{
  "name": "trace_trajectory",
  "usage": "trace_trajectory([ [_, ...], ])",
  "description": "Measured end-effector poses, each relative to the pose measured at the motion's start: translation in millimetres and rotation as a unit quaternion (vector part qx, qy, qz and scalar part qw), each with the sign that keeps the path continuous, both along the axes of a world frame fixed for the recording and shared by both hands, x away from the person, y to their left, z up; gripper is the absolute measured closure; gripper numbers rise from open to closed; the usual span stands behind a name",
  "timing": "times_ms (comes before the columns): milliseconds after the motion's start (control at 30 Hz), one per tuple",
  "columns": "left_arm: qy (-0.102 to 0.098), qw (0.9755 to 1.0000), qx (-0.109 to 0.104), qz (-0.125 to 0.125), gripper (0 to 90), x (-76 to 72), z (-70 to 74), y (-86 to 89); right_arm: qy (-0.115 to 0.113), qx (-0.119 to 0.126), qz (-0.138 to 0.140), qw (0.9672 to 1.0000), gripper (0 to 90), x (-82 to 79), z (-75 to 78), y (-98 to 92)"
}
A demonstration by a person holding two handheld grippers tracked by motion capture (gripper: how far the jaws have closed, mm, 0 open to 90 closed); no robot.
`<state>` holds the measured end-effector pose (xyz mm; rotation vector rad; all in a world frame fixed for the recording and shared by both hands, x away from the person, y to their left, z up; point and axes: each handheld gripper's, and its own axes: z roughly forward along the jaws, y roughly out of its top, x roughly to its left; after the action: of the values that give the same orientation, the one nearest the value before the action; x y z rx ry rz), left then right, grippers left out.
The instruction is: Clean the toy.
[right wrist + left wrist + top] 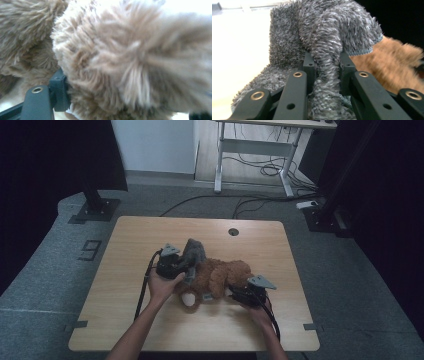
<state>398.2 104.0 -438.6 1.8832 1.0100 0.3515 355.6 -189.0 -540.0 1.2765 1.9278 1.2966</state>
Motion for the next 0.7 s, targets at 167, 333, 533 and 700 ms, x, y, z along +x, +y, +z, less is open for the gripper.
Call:
trace_trajectory([
  [167, 0.017, 0.9991, 0.036, -0.016, 72.1, 8.4, -10.6, -34.2, 0.002, 0.004, 0.011, 0.9999, 22.0, -2.8, -0.3, -4.3],
  [333, 0.014, 0.9990, 0.037, -0.021, 72.8, 0.0, -25.0, -33.6, 0.011, 0.008, 0.017, 0.9998, 14.8, -5.0, 3.0, -10.0],
  [533, -0.014, 0.9985, 0.047, -0.025, 73.6, -20.7, -33.2, -33.5, 0.025, 0.002, 0.021, 0.9995, 10.0, -14.7, 20.0, -19.2],
  [700, -0.021, 0.9989, 0.035, -0.025, 73.7, -31.4, -37.4, -31.7, 0.024, 0.019, 0.026, 0.9992, 9.5, -21.1, 40.3, -25.2],
])
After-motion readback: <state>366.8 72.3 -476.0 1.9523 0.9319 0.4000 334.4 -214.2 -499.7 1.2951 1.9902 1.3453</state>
